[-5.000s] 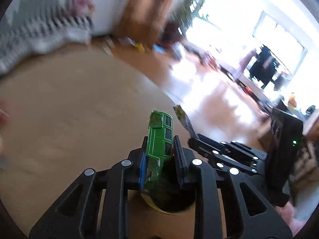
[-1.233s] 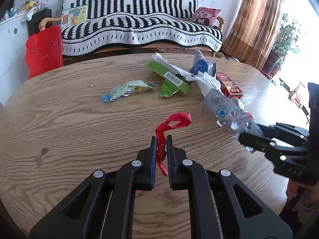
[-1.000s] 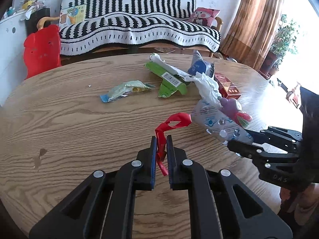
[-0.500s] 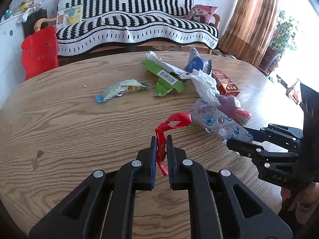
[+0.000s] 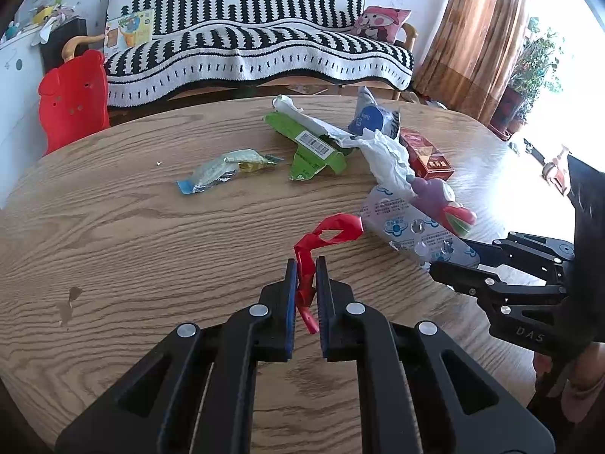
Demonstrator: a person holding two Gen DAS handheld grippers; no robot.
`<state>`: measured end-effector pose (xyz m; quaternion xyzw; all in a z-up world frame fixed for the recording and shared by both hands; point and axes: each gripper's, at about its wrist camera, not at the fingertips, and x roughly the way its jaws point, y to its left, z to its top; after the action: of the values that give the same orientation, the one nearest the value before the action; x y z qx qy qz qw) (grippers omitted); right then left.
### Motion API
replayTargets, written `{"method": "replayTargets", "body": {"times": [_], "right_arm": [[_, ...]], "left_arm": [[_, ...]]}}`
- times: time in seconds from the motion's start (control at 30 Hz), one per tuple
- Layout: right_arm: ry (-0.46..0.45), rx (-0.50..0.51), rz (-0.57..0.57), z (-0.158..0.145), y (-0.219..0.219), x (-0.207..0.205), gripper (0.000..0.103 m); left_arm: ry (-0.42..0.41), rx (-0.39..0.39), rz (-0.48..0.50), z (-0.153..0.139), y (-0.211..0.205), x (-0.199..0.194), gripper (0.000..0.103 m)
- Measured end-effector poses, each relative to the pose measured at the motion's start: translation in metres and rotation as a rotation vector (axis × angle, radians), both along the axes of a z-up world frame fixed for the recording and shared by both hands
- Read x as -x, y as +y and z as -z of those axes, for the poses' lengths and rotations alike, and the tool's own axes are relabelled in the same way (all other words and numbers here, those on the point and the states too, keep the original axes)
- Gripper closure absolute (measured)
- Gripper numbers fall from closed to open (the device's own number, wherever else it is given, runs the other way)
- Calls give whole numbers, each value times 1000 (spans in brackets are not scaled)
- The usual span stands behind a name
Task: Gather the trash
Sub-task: 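Lift the red ribbon and blister pack and carry them over the black bin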
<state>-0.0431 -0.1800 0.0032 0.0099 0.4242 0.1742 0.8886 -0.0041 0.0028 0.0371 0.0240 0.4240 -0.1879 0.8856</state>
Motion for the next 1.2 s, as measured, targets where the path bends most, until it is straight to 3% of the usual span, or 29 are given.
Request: {"method": "replayTargets", "body": {"times": [0.33,0.47,0.63,0.73,0.83,0.97,1.03,1.1,1.2], "right_arm": [[-26,-30,8,-10,-3,5,70],[-158,-107,66,-46,-25,34,70],[-217,-198,157,-71,-79,89,70],[-267,-164,229,-84,-125,139,70],[-278,-163,332,-88,-187,191,70],[-262,-195,497,-82,-276,267,70],[-256,-191,594,-75,-321,309,70],[-245,-203,717,-60,-367,355,70],[-196,-237,850,-26,-412,399,70]], "left_arm": [[-30,-10,5,-6,-3,4,95],[-143,-3,27,-40,-15,20,95],[-242,40,134,-82,-57,55,95],[-272,-32,260,-92,-121,86,95],[-239,-20,393,-92,-185,110,95],[-173,-38,630,-82,-306,163,95],[-109,-47,760,-68,-361,199,94],[-58,-106,896,-37,-420,246,94],[22,-135,964,11,-466,283,95]]}}
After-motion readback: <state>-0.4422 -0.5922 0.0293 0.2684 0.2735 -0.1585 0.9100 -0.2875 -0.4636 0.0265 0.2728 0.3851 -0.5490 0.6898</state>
